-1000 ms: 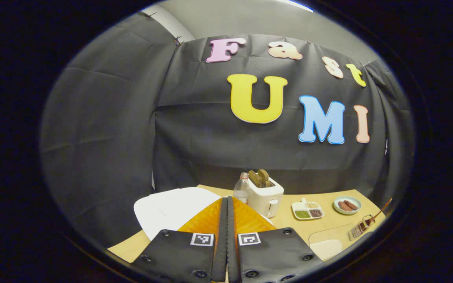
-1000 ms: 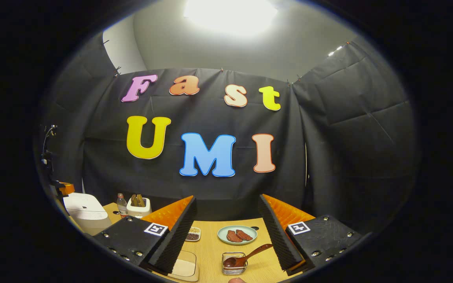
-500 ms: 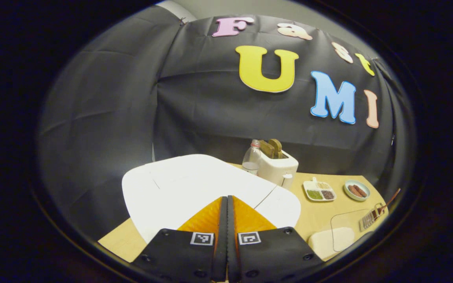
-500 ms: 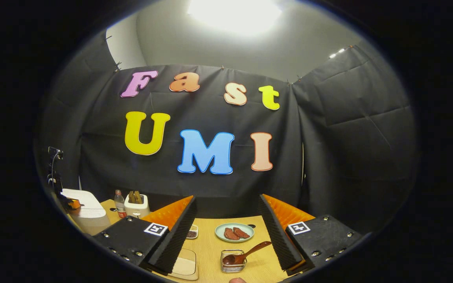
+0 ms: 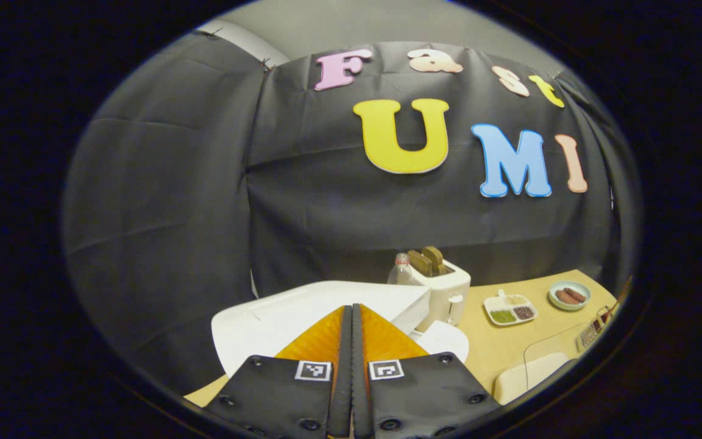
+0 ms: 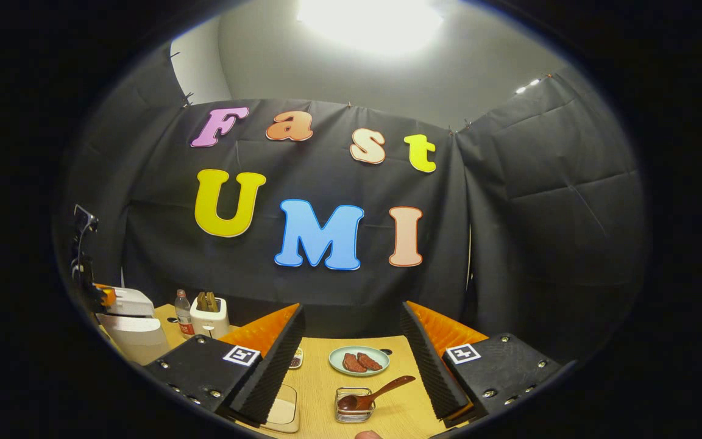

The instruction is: Close the left gripper, press the button to open the rice cooker; take a wooden spoon from the chopstick holder with the right hand, scoop a spoonful of rice and pour it into the rice cooker, then put the wooden spoon back into the chopstick holder.

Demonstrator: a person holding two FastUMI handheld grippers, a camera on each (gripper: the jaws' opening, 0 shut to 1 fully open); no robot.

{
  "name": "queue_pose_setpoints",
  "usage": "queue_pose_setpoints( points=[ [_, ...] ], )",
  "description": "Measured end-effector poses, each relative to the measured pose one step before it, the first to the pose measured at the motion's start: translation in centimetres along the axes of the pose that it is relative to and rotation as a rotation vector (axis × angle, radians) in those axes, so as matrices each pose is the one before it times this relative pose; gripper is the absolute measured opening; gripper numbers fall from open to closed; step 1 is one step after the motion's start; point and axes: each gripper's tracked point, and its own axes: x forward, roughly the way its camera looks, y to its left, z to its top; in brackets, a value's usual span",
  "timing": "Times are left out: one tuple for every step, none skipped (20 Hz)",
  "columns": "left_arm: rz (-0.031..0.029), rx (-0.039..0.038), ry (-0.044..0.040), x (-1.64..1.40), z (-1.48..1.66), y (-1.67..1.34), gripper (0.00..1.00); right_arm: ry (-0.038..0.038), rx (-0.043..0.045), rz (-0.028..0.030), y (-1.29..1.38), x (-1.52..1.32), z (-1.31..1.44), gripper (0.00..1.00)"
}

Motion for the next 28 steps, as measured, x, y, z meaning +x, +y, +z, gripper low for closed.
queue_pose_setpoints(
  points=[
    [0.02132,0.00257,-0.03467,-0.256,1.634,0.612,0.09,-0.00074,0.00216,0.00304,-0.14,0.044,0.091,0.95],
    [0.02588,0.00633,-0.03967,-0.198,1.6,0.615,0.09,-0.00354,0.00242,0.00218,-0.224,0.125,0.069,0.95],
    [0.01284,-0.0007,-0.03758,-0.343,1.831,0.282,0.09,-0.00396,0.0035,0.00229,-0.348,0.129,0.132,0.95],
    [-0.00311,-0.01072,-0.02542,-0.719,1.403,-0.295,0.09,-0.00387,0.00691,0.00428,-0.21,0.061,0.062,0.95],
    [-0.0043,-0.01514,-0.0233,-0.676,1.409,-0.241,0.09,-0.00265,0.0073,0.00452,-0.274,0.243,0.083,0.95],
    [-0.00879,-0.01464,-0.02119,-0.646,1.067,-0.379,0.1,-0.00097,0.00485,0.00209,-0.309,0.195,-0.102,0.95],
    [-0.00635,-0.0123,-0.0205,-0.771,1.191,-0.553,0.1,0.00109,0.00096,0.00226,-0.293,0.264,-0.042,0.95],
    [-0.00767,-0.01197,-0.01833,-0.645,1.032,-0.56,0.1,0.0011,0.00048,0.00252,-0.342,0.265,-0.215,0.95],
    [-0.00887,-0.01381,-0.01393,-0.79,0.82,-0.711,0.29,0.00006,0.00198,0.00048,-0.294,0.279,-0.105,0.95],
    [-0.0122,-0.01283,-0.00537,-0.708,0.646,-0.753,0.48,-0.00117,0.0056,0.00099,-0.369,0.224,-0.087,0.95],
    [-0.00273,-0.00943,-0.00421,-0.645,0.852,-0.507,0.68,-0.00169,0.00801,0.00133,-0.313,0.255,-0.13,0.95],
    [-0.00633,-0.00584,-0.00528,-0.785,0.569,-0.682,0.87,-0.00043,0.00752,0.0012,-0.281,0.301,-0.241,0.95],
    [0.00377,-0.00293,-0.00908,-0.767,0.745,-0.392,0.9,0.00061,0.00757,0.00158,-0.336,0.337,-0.169,0.95],
    [-0.00738,-0.00188,-0.01227,-0.799,0.736,-0.664,0.95,0.00308,0.00741,0.00108,-0.367,0.285,-0.341,0.95],
    [-0.00651,-0.00309,-0.01235,-0.635,0.756,-0.616,0.97,0.0048,0.00603,0.00069,-0.361,0.463,-0.392,0.95],
    [-0.00976,-0.00378,-0.01135,-0.519,0.459,-0.808,0.99,0.00568,0.00461,-0.00068,-0.353,0.426,-0.436,0.95],
    [-0.01257,-0.00013,-0.00565,-0.664,0.491,-0.9,0.99,0.0081,0.00499,-0.00203,-0.383,0.437,-0.438,0.95],
    [-0.00675,0.00317,-0.0027,-0.439,0.312,-0.633,0.99,0.01448,0.00617,-0.00374,-0.452,0.389,-0.687,0.95],
    [-0.00978,0.00448,-0.00391,-0.504,0.392,-0.741,0.96,0.01702,0.00651,-0.00436,-0.363,0.435,-0.632,0.95],
    [-0.00616,0.00493,-0.00247,-0.415,0.178,-0.729,0.94,0.01279,0.00936,-0.00814,-0.482,0.448,-0.528,0.95],
    [-0.01301,0.00545,0.00291,-0.396,0.159,-0.764,0.95,0.0103,0.01431,-0.00187,-0.343,0.4,-0.443,0.95],
    [-0.00885,0.0059,0.00423,-0.526,-0.018,-0.649,0.96,0.00909,0.01354,-0.00195,-0.264,0.508,-0.484,0.95],
    [-0.00421,0.00419,0.00233,-0.357,0.22,-0.468,0.96,0.01636,0.00719,-0.00371,-0.38,0.562,-0.713,0.95],
    [-0.00643,-0.00065,0.00197,-0.355,0.181,-0.397,0.99,0.02202,0.00428,-0.00161,-0.413,0.643,-1.006,0.95],
    [-0.00569,-0.00216,0.00219,-0.315,0.28,-0.45,0.99,0.02698,0.00742,0.00565,-0.274,0.604,-1.008,0.95],
    [-0.00255,-0.00225,0.003,-0.3,0.023,-0.317,0.99,0.02689,0.0099,0.00544,-0.206,0.445,-1.12,0.95],
    [-0.00459,0.00033,0.00409,-0.231,0.1,-0.38,0.99,0.02905,0.01068,-0.00236,-0.439,0.582,-1.205,0.96],
    [-0.00013,0.00353,0.00805,-0.277,-0.197,-0.251,0.99,0.03227,0.01143,-0.01037,-0.542,0.639,-1.207,0.95]
  ],
)
